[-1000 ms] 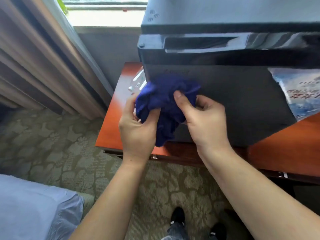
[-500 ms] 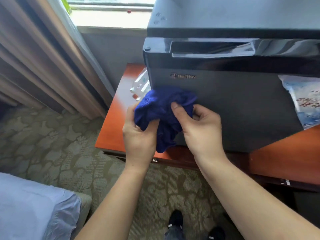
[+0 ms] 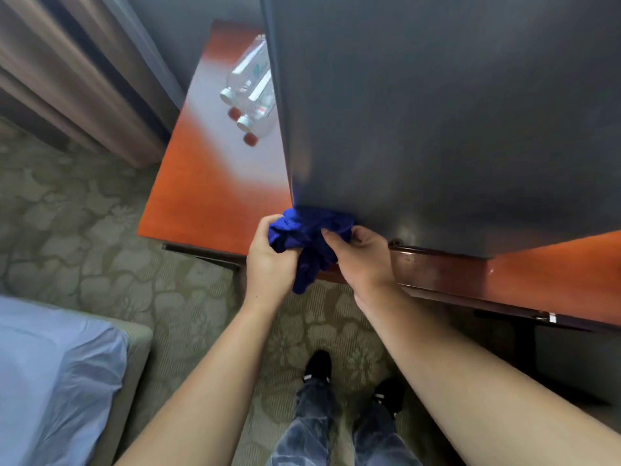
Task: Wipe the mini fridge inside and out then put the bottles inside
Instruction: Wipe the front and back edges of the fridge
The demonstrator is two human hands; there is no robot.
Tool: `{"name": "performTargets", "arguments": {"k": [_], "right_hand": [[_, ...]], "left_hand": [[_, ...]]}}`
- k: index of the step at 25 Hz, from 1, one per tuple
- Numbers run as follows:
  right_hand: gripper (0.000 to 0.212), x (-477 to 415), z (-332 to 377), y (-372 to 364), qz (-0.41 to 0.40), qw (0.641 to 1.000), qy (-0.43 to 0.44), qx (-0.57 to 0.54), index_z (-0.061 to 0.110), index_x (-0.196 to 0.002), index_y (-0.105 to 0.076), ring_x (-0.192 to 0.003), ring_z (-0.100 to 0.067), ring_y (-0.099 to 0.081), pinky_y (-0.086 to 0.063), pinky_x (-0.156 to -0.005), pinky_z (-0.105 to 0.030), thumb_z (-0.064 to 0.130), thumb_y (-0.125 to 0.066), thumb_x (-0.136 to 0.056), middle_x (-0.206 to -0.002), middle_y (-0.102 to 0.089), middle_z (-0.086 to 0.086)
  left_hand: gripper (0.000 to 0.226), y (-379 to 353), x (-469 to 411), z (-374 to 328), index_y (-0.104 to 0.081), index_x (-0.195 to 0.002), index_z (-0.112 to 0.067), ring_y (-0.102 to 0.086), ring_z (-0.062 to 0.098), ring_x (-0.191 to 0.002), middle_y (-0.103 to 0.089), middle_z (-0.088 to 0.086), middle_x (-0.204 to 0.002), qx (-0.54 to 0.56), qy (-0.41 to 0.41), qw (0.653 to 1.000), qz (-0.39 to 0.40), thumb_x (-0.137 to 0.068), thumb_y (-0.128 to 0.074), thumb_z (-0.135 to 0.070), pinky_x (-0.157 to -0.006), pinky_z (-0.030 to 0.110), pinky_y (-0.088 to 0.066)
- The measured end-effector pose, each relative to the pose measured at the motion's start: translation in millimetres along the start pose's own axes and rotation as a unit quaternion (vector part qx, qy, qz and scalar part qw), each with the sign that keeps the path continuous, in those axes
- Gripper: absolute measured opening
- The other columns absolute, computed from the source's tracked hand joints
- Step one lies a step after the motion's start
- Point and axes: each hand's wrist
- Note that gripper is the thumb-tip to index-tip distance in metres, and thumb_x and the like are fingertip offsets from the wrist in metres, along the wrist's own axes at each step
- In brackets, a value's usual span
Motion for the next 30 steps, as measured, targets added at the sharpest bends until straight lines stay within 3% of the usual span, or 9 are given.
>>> {"name": "performTargets", "arguments": {"k": [3, 8, 13, 19, 23, 27, 30], "right_hand": [[0.057, -14.8, -21.2, -0.5, -0.011, 0.999, -0.027, 0.028, 0.017, -0.076, -0.073, -0.077, -0.02, -0.075, -0.061, -0.079, -0.048, 0.069, -0.066, -0.052, -0.073, -0.077, 0.003], [0.025, -25.5, -32.9, 28.7, -0.029, 0.997, -0.046, 0.048, 0.02, -0.073, -0.07, -0.079, -0.02, -0.074, -0.061, -0.082, -0.046, 0.044, -0.077, -0.077, -0.073, -0.076, 0.005], [0.02, -28.4, -44.2, 101.6, -0.093, 0.993, -0.051, 0.041, 0.021, -0.075, -0.065, -0.077, -0.015, -0.068, -0.054, -0.073, -0.031, 0.03, -0.075, -0.09, -0.074, -0.07, 0.008], [0.012, -44.3, -60.2, 193.9, -0.134, 0.989, -0.061, 0.006, 0.016, -0.084, -0.07, -0.085, -0.023, -0.072, -0.061, -0.084, -0.045, 0.027, -0.075, -0.087, -0.083, -0.076, 0.0], [0.013, -45.5, -64.7, 260.1, -0.18, 0.982, -0.057, -0.026, 0.014, -0.081, -0.067, -0.081, -0.029, -0.068, -0.055, -0.072, -0.042, 0.025, -0.071, -0.086, -0.081, -0.074, -0.004], [0.024, -48.3, -52.0, 307.2, -0.224, 0.97, -0.034, -0.091, 0.02, -0.067, -0.059, -0.061, -0.017, -0.055, -0.05, -0.065, -0.038, 0.034, -0.075, -0.077, -0.061, -0.061, 0.006], [0.025, -42.1, -31.9, 316.8, -0.212, 0.972, -0.002, -0.106, 0.021, -0.067, -0.058, -0.059, -0.014, -0.053, -0.048, -0.063, -0.034, 0.033, -0.077, -0.079, -0.061, -0.059, 0.008]], "left_hand": [[0.025, -10.6, -7.9, 19.5, -0.061, -0.099, -0.034, -0.073, 0.018, -0.081, -0.075, -0.008, -0.084, -0.041, 0.057, 0.998, 0.007, -0.082, -0.069, -0.018, -0.079, 0.051, -0.06], [0.023, -43.6, 4.4, 18.0, -0.063, -0.097, -0.03, -0.071, 0.007, -0.08, -0.075, -0.011, -0.085, -0.047, 0.061, 0.997, -0.007, -0.081, -0.07, -0.015, -0.077, 0.038, -0.059], [0.034, -108.2, 28.9, 15.3, -0.065, -0.1, -0.035, -0.072, 0.008, -0.092, -0.076, -0.012, -0.095, -0.054, 0.056, 0.997, 0.005, -0.076, -0.076, -0.013, -0.091, 0.04, -0.059], [0.029, -191.8, 64.9, -9.0, -0.069, -0.094, -0.035, -0.072, 0.006, -0.087, -0.076, -0.015, -0.089, -0.075, 0.053, 0.996, 0.003, -0.07, -0.077, -0.021, -0.087, 0.037, -0.059], [0.027, -258.8, 95.5, -26.5, -0.069, -0.093, -0.03, -0.073, 0.009, -0.086, -0.076, -0.013, -0.088, -0.072, 0.054, 0.995, 0.03, -0.069, -0.076, -0.021, -0.084, 0.036, -0.06], [0.022, -309.5, 120.6, -41.0, -0.067, -0.096, -0.024, -0.071, 0.017, -0.092, -0.075, -0.006, -0.094, -0.078, 0.05, 0.994, 0.049, -0.078, -0.079, -0.02, -0.086, 0.035, -0.056], [0.021, -313.1, 130.0, -52.7, -0.069, -0.096, -0.024, -0.072, 0.015, -0.09, -0.076, -0.008, -0.091, -0.039, 0.049, 0.998, 0.032, -0.078, -0.079, -0.027, -0.087, 0.042, -0.058]]}}
Point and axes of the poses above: each hand's wrist, its own x-axis away from the middle knuckle, its own y-axis out of the back of the hand, z = x × y
